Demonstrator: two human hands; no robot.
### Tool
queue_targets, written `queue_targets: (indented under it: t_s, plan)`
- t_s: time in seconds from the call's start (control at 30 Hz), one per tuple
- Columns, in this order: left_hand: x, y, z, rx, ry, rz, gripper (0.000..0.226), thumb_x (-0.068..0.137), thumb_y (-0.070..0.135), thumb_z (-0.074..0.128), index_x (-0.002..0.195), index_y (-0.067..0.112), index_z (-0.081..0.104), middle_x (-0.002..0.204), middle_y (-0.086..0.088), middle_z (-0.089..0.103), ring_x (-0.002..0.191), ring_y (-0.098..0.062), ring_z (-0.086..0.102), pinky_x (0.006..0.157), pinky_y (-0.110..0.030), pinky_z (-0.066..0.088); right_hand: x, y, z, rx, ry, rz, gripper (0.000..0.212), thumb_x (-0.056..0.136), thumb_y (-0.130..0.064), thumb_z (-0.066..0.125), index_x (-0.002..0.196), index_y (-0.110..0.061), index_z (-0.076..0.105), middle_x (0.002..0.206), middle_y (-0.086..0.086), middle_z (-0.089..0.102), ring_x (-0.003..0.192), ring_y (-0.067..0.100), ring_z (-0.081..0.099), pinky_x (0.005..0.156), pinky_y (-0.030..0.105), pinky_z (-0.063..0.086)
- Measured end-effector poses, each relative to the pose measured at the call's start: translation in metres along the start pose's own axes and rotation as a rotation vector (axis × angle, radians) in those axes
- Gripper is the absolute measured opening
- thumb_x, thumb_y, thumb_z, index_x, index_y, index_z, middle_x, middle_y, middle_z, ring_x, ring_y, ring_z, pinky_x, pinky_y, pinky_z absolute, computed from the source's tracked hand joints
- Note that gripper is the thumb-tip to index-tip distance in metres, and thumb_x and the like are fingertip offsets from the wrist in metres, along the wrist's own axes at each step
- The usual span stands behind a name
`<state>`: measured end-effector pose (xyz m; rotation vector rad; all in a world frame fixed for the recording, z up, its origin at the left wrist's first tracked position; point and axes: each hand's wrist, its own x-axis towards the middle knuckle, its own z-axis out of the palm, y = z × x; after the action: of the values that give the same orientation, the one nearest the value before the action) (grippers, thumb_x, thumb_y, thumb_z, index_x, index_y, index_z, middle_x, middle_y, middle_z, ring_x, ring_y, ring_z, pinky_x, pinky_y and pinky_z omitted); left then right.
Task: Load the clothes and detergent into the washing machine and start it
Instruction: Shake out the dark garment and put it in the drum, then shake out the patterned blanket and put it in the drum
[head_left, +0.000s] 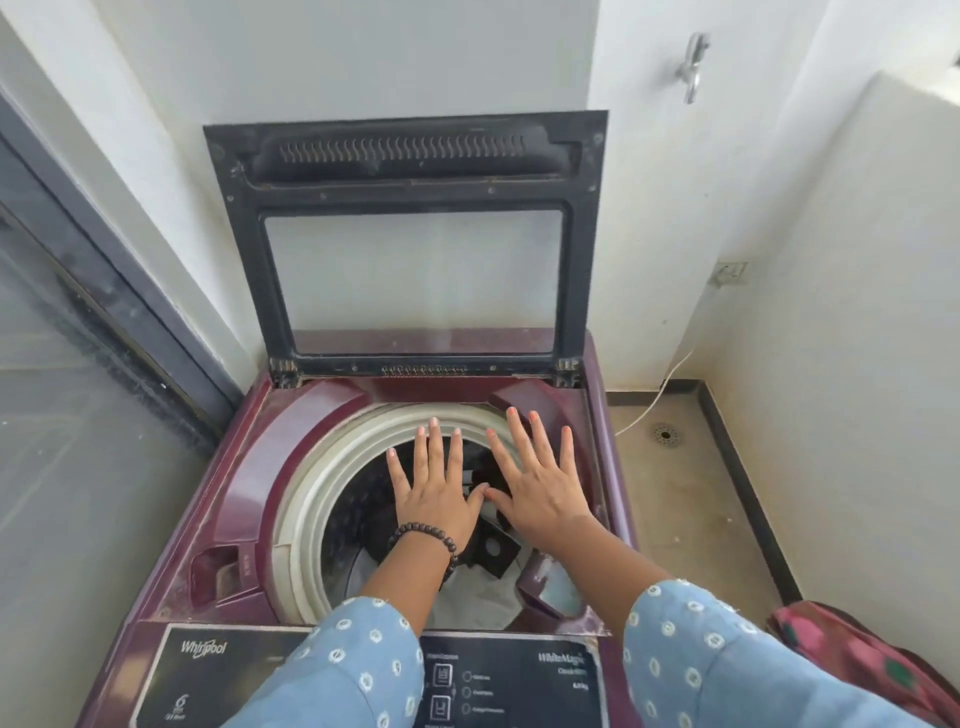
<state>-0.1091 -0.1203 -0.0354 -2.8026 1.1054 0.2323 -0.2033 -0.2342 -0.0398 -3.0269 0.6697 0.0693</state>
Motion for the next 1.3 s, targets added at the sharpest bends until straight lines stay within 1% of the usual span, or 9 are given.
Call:
queue_targets:
  t_s: [0.2,0.4,0.63,0.73,0.83,1.0,1.07,1.2,1.3]
  plan:
    - [-0.019,0.044,-0.021,0.025,0.042,0.023,0.076,0.098,0.062,0.012,0.144,0.020,-0.031,0.148,-0.009,-0.041,0.144,-0.027,-0.032,0.113,-0.060,-0.018,-0.029,0.032,-0.022,0.022,0.044,0.052,0.072,0.099,-0.059,0.022,0.154,-0.028,-0.012,0.159,0.006,-0.027,0.142,0.031,-0.031,0.114,0.060,-0.015]
    - [-0.034,0.092,-0.032,0.030,0.085,0.077,0.077,0.098,0.062,0.012,0.144,0.020,-0.032,0.151,-0.009,-0.041,0.145,-0.026,-0.032,0.108,-0.058,-0.022,-0.064,0.074,-0.025,0.051,0.045,0.139,0.070,0.099,-0.060,0.017,0.153,-0.028,-0.013,0.159,0.005,-0.025,0.137,0.028,-0.034,0.109,0.058,-0.020]
    - [-0.038,0.140,-0.033,0.052,0.108,0.140,0.072,0.101,0.056,0.011,0.150,0.019,-0.026,0.153,-0.010,-0.038,0.145,-0.027,-0.030,0.116,-0.061,-0.013,-0.103,0.116,-0.022,0.116,0.046,0.246,0.069,0.098,-0.061,0.013,0.152,-0.029,-0.016,0.157,0.004,-0.028,0.137,0.027,-0.034,0.113,0.058,-0.015]
    - [-0.039,0.162,-0.038,0.076,0.114,0.190,0.075,0.100,0.059,0.011,0.148,0.018,-0.029,0.155,-0.011,-0.036,0.145,-0.027,-0.031,0.112,-0.060,-0.018,-0.118,0.137,-0.016,0.097,0.031,0.305,0.072,0.090,-0.065,-0.002,0.149,-0.028,-0.021,0.159,0.006,-0.025,0.137,0.027,-0.034,0.112,0.057,-0.016]
    - [-0.043,0.193,-0.039,0.081,0.129,0.267,0.076,0.100,0.059,0.014,0.149,0.019,-0.028,0.156,-0.011,-0.035,0.145,-0.026,-0.030,0.113,-0.059,-0.019,-0.135,0.153,-0.011,0.133,0.022,0.355,0.076,0.080,-0.071,-0.018,0.143,-0.029,-0.027,0.155,0.004,-0.031,0.137,0.026,-0.034,0.113,0.058,-0.015]
    - [-0.051,0.243,-0.028,0.115,0.107,0.379,0.074,0.100,0.058,0.012,0.148,0.019,-0.029,0.155,-0.010,-0.036,0.145,-0.025,-0.030,0.113,-0.058,-0.019,-0.163,0.182,0.000,0.158,0.021,0.451,0.079,0.078,-0.060,-0.019,0.151,-0.029,-0.018,0.160,0.006,-0.025,0.135,0.024,-0.035,0.112,0.057,-0.015]
    - [-0.053,0.258,-0.021,0.135,0.084,0.423,0.075,0.100,0.059,0.011,0.147,0.018,-0.031,0.154,-0.010,-0.038,0.145,-0.025,-0.031,0.112,-0.059,-0.020,-0.176,0.195,0.007,0.170,0.012,0.502,0.079,0.080,-0.062,-0.017,0.152,-0.028,-0.016,0.160,0.006,-0.025,0.136,0.024,-0.034,0.113,0.058,-0.014]
    - [-0.059,0.282,0.000,0.189,0.031,0.494,0.075,0.099,0.060,0.009,0.144,0.018,-0.033,0.150,-0.010,-0.041,0.138,-0.024,-0.037,0.116,-0.060,-0.015,-0.210,0.218,0.026,0.210,-0.018,0.603,0.069,0.098,-0.060,0.013,0.153,-0.028,-0.014,0.160,0.006,-0.024,0.144,0.028,-0.027,0.116,0.059,-0.010]
    - [-0.069,0.302,0.020,0.235,-0.020,0.558,0.074,0.100,0.059,0.010,0.147,0.018,-0.030,0.153,-0.011,-0.038,0.143,-0.025,-0.033,0.115,-0.059,-0.015,-0.238,0.231,0.042,0.243,-0.003,0.675,0.069,0.099,-0.057,0.022,0.154,-0.027,-0.009,0.161,0.007,-0.020,0.148,0.031,-0.019,0.116,0.060,-0.008]
